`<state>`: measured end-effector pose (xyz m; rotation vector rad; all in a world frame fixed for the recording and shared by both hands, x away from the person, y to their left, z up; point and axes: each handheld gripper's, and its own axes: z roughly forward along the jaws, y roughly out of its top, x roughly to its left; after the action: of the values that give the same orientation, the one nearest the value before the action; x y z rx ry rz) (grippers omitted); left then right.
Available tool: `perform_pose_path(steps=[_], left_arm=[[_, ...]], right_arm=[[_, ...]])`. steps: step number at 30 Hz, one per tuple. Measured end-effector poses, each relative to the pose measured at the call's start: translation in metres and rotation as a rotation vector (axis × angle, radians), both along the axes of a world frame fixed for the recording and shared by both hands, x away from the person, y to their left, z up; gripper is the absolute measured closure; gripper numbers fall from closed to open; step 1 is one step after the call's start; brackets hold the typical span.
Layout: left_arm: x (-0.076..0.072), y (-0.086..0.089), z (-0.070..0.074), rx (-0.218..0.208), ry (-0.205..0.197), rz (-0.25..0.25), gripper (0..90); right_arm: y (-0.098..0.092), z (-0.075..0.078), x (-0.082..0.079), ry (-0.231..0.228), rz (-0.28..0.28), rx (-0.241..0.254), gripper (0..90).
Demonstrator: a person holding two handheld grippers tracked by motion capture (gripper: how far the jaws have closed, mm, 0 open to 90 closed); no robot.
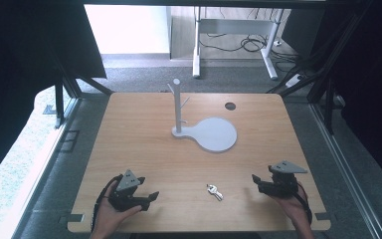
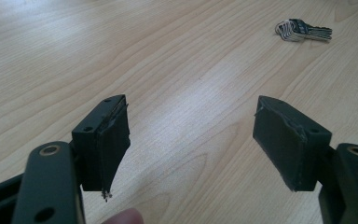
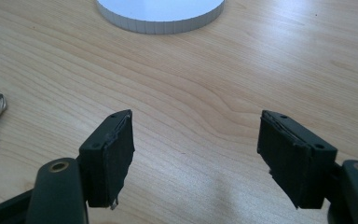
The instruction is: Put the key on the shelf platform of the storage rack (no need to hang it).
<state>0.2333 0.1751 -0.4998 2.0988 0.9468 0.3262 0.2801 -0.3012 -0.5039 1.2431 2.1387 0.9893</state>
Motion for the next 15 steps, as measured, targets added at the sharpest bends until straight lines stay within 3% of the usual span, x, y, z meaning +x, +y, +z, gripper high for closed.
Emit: perform_pose_path(steps=[10,15], left_arm=[[-0.0015,-0.0018,0.0014,-0.008,0.004,-0.003,27.1],[0.0002,-0.0013,0.0023,-0.014,0.014,0.0,27.1]], right_arm=[[-0.0007,0.0046,-0.0014,0.012,-0.007,0.043,34.2],[0.0022,0.0054,0.0011,0.03,0.018,0.004,34.6]])
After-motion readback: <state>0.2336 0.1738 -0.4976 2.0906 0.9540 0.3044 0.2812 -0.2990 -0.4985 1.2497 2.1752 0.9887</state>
